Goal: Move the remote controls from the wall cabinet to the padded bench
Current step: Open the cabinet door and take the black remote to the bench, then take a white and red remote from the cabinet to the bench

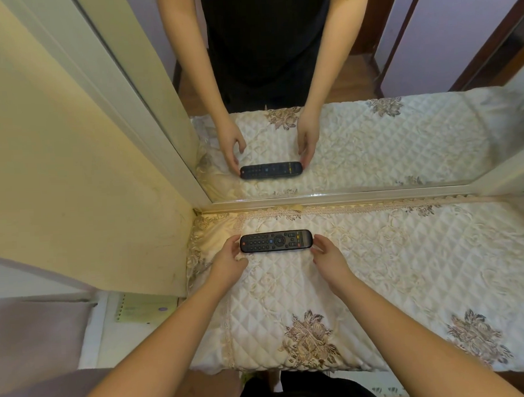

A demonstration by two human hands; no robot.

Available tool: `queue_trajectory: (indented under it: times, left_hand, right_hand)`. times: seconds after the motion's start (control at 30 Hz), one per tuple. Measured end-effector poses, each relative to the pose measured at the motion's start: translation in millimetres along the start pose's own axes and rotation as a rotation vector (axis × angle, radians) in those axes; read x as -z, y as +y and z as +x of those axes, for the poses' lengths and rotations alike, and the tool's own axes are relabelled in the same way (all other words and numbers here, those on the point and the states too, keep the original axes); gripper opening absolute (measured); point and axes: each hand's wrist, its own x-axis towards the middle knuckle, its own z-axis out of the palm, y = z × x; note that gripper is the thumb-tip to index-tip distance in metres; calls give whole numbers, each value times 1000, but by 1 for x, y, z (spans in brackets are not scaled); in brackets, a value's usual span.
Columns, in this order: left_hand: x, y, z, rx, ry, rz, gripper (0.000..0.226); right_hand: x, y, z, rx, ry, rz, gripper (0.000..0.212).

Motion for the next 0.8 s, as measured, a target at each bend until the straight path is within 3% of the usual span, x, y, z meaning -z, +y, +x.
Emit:
queue_trajectory:
  times: [0.13,0.3,0.4,0.5,0.57,0.8]
  left_hand:
    - [2,2,-8,0,20,72,65]
    - [7,6,-30,-14,-22,374,59]
    - [13,2,-48,-69,-48,711,59]
    - [19,-7,-72,-165,26,977,54]
    - [19,-10,-88,-212,72,1096,54]
    - [21,-20,-146,-282,283,1068,64]
  right_hand:
    - [3,-11,-20,8,51,-56,46]
    - [4,-27,-48,102,-58,-95,37]
    - [4,-36,-66,283,-106,-360,38]
    - [0,-35,-76,571,1,-805,41]
    - [-4,-31,-79,652,62,-982,43]
    - [-28,-12,-88,747,97,-1238,50]
